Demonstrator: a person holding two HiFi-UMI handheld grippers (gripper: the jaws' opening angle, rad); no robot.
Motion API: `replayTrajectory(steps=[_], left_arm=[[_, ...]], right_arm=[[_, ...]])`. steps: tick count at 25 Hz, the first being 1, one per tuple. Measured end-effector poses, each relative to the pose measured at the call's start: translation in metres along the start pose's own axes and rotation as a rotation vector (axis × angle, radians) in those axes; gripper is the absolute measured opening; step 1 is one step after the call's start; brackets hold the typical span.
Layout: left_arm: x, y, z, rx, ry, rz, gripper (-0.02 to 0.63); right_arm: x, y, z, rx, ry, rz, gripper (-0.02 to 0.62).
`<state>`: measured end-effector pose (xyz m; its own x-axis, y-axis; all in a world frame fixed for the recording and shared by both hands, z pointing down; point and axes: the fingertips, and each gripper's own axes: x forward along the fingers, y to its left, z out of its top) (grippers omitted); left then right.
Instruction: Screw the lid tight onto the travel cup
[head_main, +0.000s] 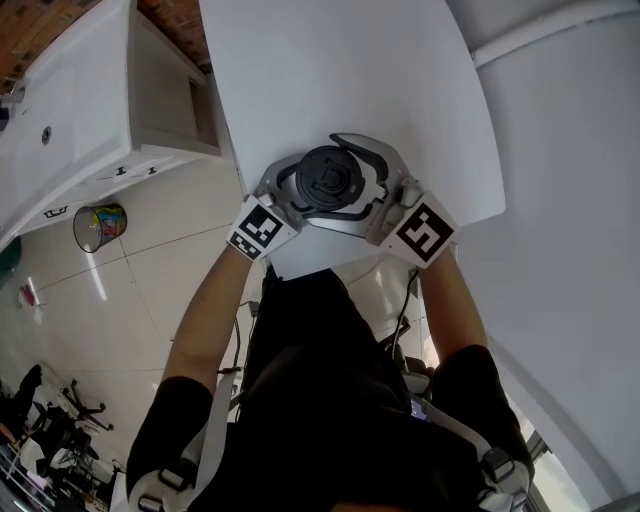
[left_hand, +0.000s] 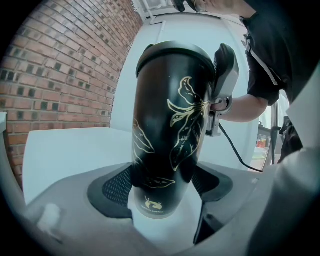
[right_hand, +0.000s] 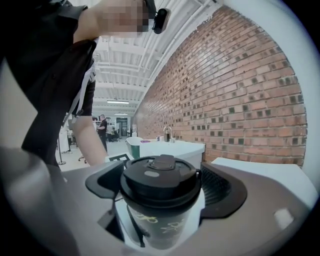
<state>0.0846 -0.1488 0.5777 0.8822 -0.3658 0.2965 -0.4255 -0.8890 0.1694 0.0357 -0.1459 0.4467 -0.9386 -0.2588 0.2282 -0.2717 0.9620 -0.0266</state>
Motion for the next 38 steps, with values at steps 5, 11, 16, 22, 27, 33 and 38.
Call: replayTrajectory(steps=[5,11,16,22,27,33,38], left_arm=[[0.001,0.000,0.000,0.000,-0.001,-0.002,0.374],[0.000,-0.001,0.002,0.002,-0.003,-0.001,0.374],[0.000,0.000,0.001,0.003,-0.002,0.001,0.374],[-0.001,0.000,0.001,0.005,-0.001,0.001,0.374],[0.000,0.001,0.002,0.003,-0.002,0.003,0.374],[0.000,0.001,0.001,0.002,-0.001,0.008,0.374],[0.001,0.000,0.000,0.001,0.000,0.008,0.374]], right_arm=[[-0.008,-0.005,0.011,0.109,-0.128,-0.152,0.471],[-0.019,-0.010,0.010,0.153,-0.199,-0.365,0.453],[-0.026,-0.008,-0.003,0.181,-0.197,-0.530,0.448],[-0.022,-0.006,0.000,0.130,-0.145,-0.755,0.400],[-0.020,0.001,-0.005,0.202,-0.146,-0.710,0.428],[-0.019,0.008,0.004,0.173,-0.109,-0.208,0.529],[-0.003,0.003,0.001,0.019,0.026,0.027,0.538]])
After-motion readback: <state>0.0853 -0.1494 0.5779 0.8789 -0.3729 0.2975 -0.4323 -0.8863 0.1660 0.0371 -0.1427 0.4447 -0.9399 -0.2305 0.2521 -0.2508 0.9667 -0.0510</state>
